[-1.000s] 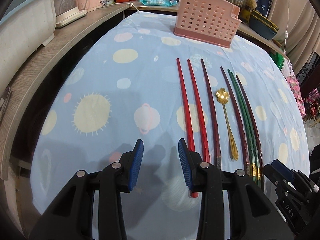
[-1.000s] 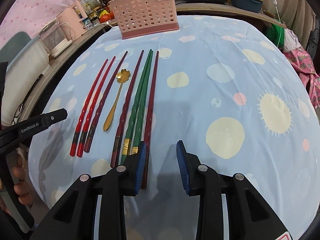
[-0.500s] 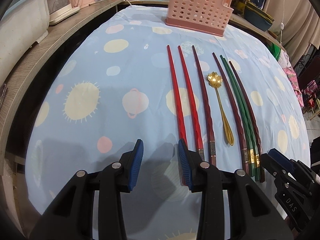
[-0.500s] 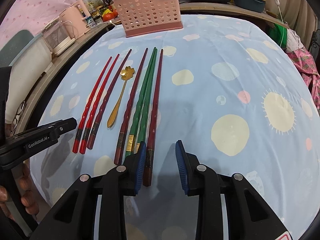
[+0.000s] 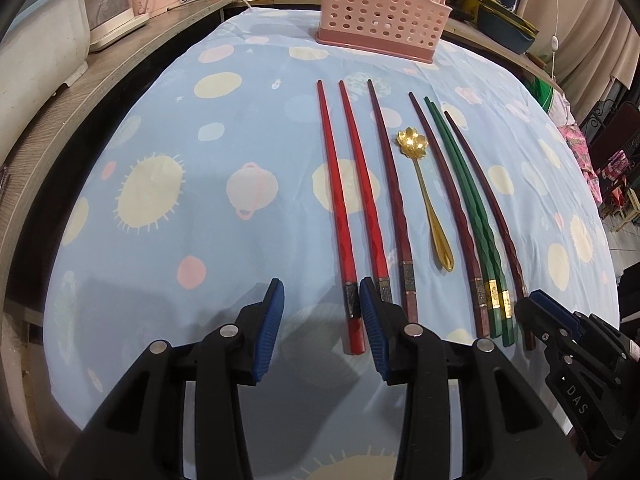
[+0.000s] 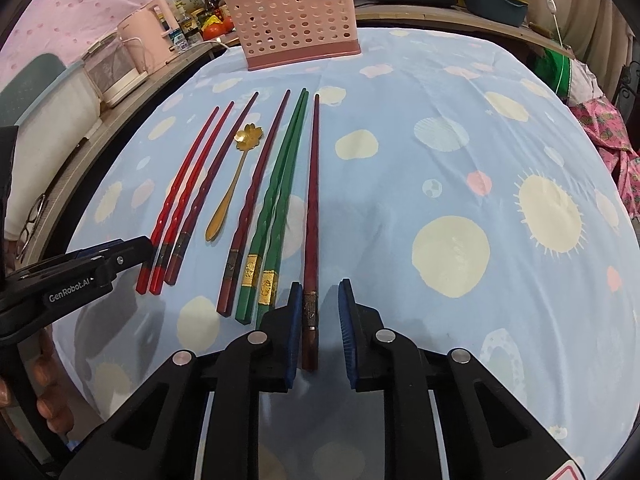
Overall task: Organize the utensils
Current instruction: 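Grasp a dark red chopstick with the right tool while the left tool grasps a red chopstick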
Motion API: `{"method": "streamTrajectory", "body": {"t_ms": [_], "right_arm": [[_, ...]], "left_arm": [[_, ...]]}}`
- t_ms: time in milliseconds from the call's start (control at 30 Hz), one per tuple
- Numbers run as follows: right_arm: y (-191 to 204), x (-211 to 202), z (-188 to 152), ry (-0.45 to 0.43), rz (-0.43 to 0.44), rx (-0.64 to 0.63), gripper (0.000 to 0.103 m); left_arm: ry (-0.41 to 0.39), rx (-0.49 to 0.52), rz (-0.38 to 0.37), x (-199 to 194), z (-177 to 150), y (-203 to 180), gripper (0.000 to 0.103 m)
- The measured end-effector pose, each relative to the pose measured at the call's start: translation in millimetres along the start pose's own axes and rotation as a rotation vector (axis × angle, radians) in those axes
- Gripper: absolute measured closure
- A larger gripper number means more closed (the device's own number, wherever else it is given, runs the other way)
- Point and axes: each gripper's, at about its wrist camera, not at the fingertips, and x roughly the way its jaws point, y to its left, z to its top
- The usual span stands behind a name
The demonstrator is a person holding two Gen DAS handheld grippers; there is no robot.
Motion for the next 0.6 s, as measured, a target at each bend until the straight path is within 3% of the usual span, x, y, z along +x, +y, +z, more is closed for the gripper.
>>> {"method": "streamTrajectory", "body": {"t_ms": [533,600], "right_arm": [[-0.2,-0.1,-1.5,-0.001,0.000,0.000,0.090],[-0.1,-0.2,-1.6,-0.001,0.000,0.000,0.090]], "left_arm": [[-0.005,0.024,0.018,1.2,-6.5,-3.7,0.066],[-0.007,0.024,0.022,0.6,-7.2,-3.0,0.070]]}}
